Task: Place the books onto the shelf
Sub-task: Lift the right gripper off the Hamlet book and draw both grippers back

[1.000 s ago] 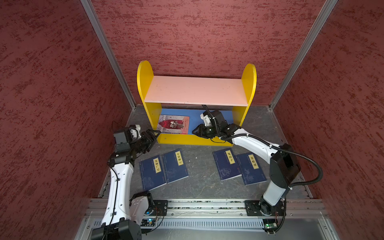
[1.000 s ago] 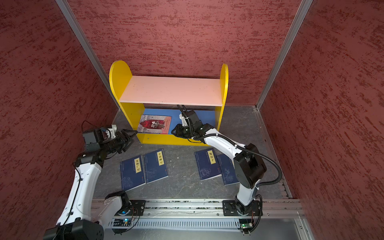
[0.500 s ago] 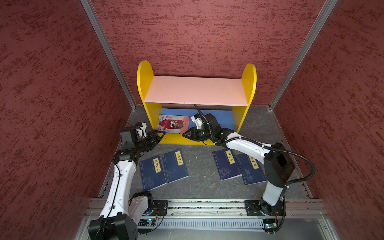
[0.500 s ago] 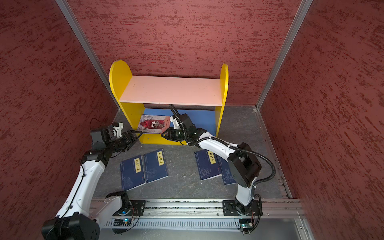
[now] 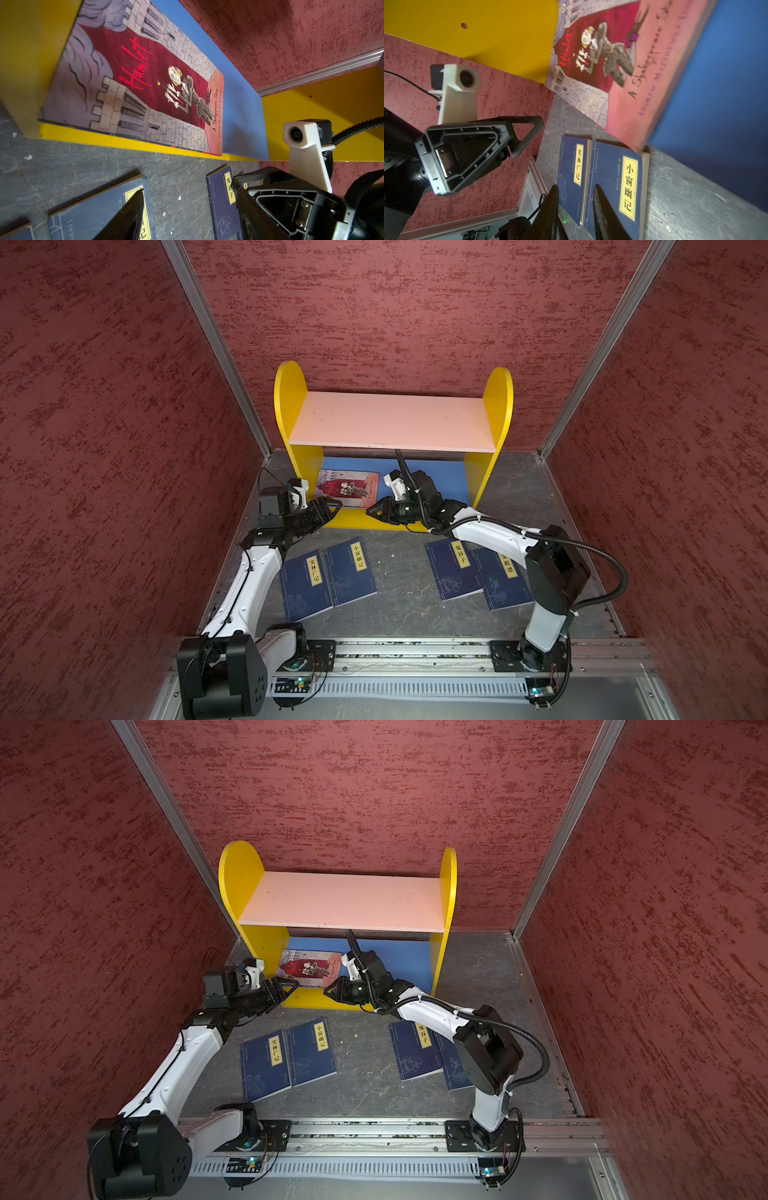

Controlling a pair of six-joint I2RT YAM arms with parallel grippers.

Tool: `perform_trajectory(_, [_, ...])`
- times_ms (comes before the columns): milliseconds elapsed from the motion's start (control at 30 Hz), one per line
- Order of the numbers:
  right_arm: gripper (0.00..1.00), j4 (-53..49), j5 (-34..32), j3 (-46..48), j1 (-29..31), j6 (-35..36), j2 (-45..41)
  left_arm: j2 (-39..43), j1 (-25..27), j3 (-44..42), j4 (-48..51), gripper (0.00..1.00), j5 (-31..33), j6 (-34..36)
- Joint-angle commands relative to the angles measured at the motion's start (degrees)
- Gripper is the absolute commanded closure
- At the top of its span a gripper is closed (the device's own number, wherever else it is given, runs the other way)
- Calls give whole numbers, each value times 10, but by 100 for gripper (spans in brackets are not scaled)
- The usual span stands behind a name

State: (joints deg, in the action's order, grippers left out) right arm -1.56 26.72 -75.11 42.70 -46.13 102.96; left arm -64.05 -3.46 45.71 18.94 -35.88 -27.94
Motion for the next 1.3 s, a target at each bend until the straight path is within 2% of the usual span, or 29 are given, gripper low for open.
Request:
perform_trajectory(0, [70,-37,-44,16,-1,26,-46,-11,12,-2,-26,32,-4,27])
perform_trajectory(133, [71,-76,-80,42,-1,39,-87,-22,21,0,-34,33,-7,34])
perform_trajectory(433, [70,-78,-114,119,-2,28,-160,-55,40,7,-73,34,10,25])
perform_trajectory(1267, [69,-62,-120,140,-2,19,-170,-93,53,16,-115,35,34,28])
